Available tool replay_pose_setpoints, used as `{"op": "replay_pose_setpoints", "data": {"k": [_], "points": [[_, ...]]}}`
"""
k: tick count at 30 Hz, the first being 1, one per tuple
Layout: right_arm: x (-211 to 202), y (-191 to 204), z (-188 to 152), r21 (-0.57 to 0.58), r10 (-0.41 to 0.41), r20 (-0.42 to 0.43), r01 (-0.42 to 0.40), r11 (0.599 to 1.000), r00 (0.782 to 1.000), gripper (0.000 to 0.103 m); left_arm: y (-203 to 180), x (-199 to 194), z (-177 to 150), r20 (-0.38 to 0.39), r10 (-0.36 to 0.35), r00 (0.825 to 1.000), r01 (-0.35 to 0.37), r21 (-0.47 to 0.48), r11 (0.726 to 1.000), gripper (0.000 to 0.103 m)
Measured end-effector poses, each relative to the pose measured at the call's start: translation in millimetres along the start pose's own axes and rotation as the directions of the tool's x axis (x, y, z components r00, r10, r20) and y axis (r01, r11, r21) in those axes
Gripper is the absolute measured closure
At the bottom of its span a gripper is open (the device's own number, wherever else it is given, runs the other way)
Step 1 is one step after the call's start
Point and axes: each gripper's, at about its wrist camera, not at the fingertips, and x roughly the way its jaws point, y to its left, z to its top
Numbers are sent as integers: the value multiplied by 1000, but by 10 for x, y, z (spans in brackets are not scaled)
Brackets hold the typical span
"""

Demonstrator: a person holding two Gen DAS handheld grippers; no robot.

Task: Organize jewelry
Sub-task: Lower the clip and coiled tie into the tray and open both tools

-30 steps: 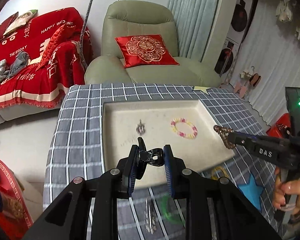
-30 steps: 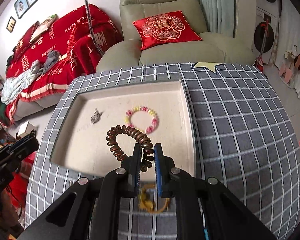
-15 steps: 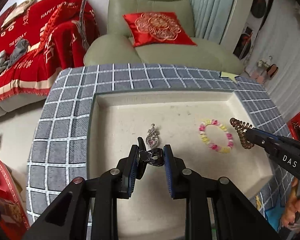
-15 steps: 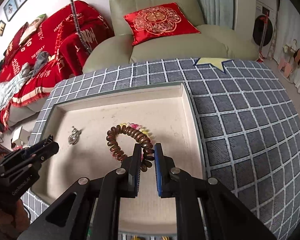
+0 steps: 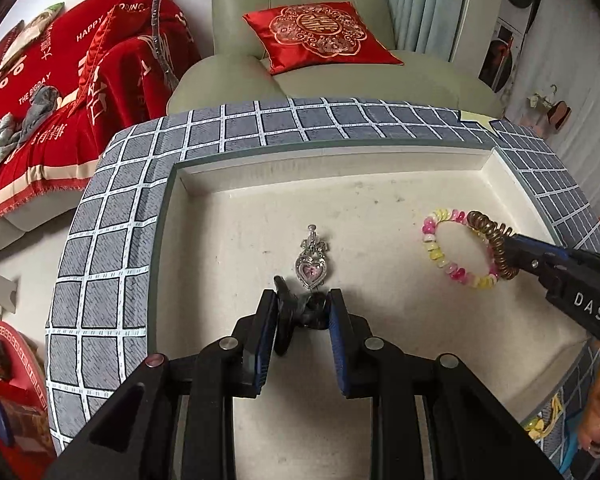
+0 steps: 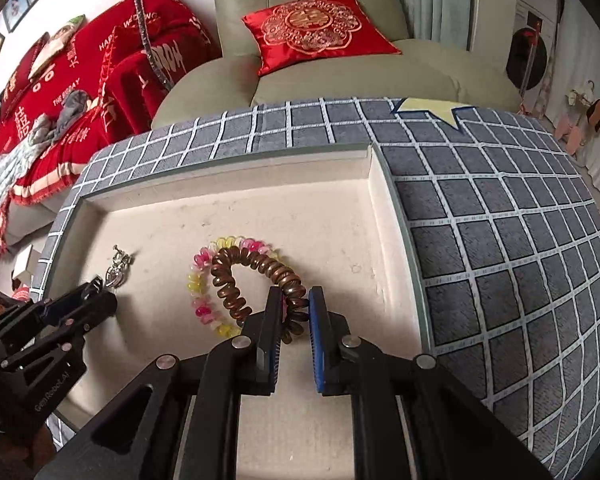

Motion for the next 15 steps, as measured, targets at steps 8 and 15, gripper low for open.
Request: {"op": "replay_pose_setpoints", "data": {"k": [8, 15], "points": [[-42, -29, -20, 17, -3, 17, 2, 1000, 1000, 36, -72, -23, -38, 23, 37, 999, -38, 34, 999, 62], [-347, -68, -11, 61, 64, 75, -69, 996, 995, 36, -115, -35, -57, 38, 57, 998, -59, 54, 997, 47]]}}
